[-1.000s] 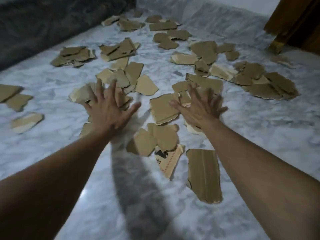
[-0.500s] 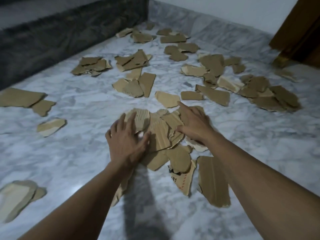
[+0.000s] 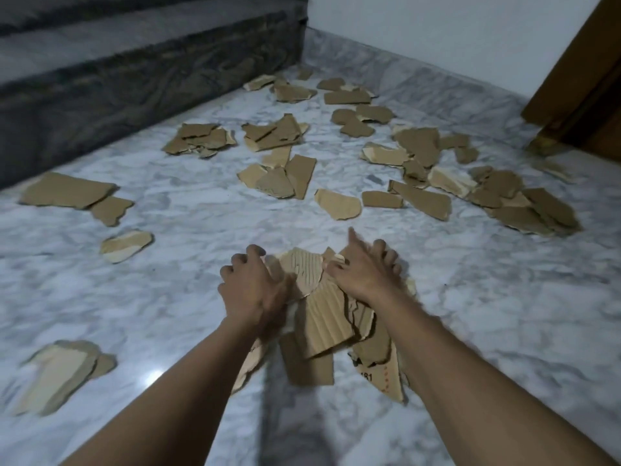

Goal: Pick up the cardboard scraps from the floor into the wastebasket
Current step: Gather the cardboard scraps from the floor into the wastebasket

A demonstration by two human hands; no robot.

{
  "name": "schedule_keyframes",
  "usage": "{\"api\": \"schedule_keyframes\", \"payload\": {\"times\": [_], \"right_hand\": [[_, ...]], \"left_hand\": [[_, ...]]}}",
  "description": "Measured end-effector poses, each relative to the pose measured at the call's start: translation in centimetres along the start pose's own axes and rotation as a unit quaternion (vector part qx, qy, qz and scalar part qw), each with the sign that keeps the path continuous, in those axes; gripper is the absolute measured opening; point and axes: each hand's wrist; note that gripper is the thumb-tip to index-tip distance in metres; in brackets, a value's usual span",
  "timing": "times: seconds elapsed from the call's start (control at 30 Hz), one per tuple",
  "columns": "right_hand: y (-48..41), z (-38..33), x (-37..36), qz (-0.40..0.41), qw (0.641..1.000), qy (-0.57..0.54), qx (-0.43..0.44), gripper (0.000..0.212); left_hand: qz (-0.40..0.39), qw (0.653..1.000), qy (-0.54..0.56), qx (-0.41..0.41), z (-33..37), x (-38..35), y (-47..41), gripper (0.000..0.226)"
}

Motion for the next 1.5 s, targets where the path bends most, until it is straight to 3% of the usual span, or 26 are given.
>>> {"api": "schedule_keyframes", "payload": {"times": [0.07, 0.13, 0.27, 0.37, 0.47, 0.57, 0.63, 0.7, 0.77, 0.93, 1.03, 1.23, 1.37, 1.5], "right_hand": [[0.8, -0.1, -0.3, 0.013, 0.998, -0.037, -0.052, 0.114], [2.2, 0.2, -0.4, 0.025, 0.996, -0.060, -0.069, 0.118], [4.1, 1.3, -0.9, -0.017, 0.991, -0.122, -0.048, 0.096], [4.7, 2.5, -1.5, -0.062, 0.965, -0.252, -0.040, 0.064], [6.0, 4.6, -1.1, -0.081, 0.926, -0.366, -0.039, 0.057], [7.8, 7.0, 1.4, -0.054, 0.889, -0.455, -0.017, 0.057], [9.1, 8.5, 3.8, -0.040, 0.875, -0.482, 0.006, 0.058], [10.5, 10.3, 7.1, 0.003, 0.877, -0.479, 0.033, 0.056], [11.7, 11.2, 9.9, 0.046, 0.877, -0.476, 0.045, 0.056], [16.8, 17.9, 19.7, 0.171, 0.850, -0.492, 0.074, 0.061], [20.1, 23.0, 25.6, 0.238, 0.852, -0.457, 0.095, 0.067], [26.7, 37.1, 35.6, 0.354, 0.839, -0.411, 0.038, 0.055], [30.9, 48.0, 38.6, 0.417, 0.795, -0.440, -0.017, 0.055], [33.6, 57.2, 38.3, 0.451, 0.749, -0.478, -0.081, 0.054]], "left_hand": [[-0.057, 0.995, 0.016, 0.075, 1.1, 0.5, -0.7, 0.069], [-0.109, 0.987, 0.015, 0.121, 1.9, 0.4, -1.0, 0.079], [-0.158, 0.980, 0.025, 0.120, 2.2, -0.2, 1.2, 0.113], [-0.145, 0.982, 0.079, 0.093, 2.4, -0.6, 2.8, 0.088], [-0.144, 0.972, 0.180, 0.044, 3.3, 0.1, 4.0, 0.065], [-0.171, 0.907, 0.386, -0.012, 5.0, 1.1, 5.8, 0.029], [-0.155, 0.873, 0.462, -0.004, 7.1, 1.6, 7.3, 0.041], [-0.129, 0.854, 0.504, 0.010, 10.7, 2.1, 8.2, 0.072], [-0.121, 0.843, 0.525, -0.011, 14.0, 2.9, 8.7, 0.086], [-0.139, 0.796, 0.579, -0.110, 26.0, 5.3, 12.4, 0.091], [-0.172, 0.766, 0.602, -0.146, 33.2, 5.7, 15.2, 0.091], [-0.229, 0.717, 0.618, -0.229, 48.6, 3.4, 24.2, 0.087], [-0.295, 0.685, 0.610, -0.267, 58.1, 0.2, 31.8, 0.086], [-0.342, 0.691, 0.559, -0.306, 64.3, -4.5, 38.1, 0.087]]}}
Point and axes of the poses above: each hand's wrist, its own y-axis away from the middle knuckle, its own x-axis out of the back of the hand, z = x × y, and after that the axes turned 13 degrees about -x, right-handed
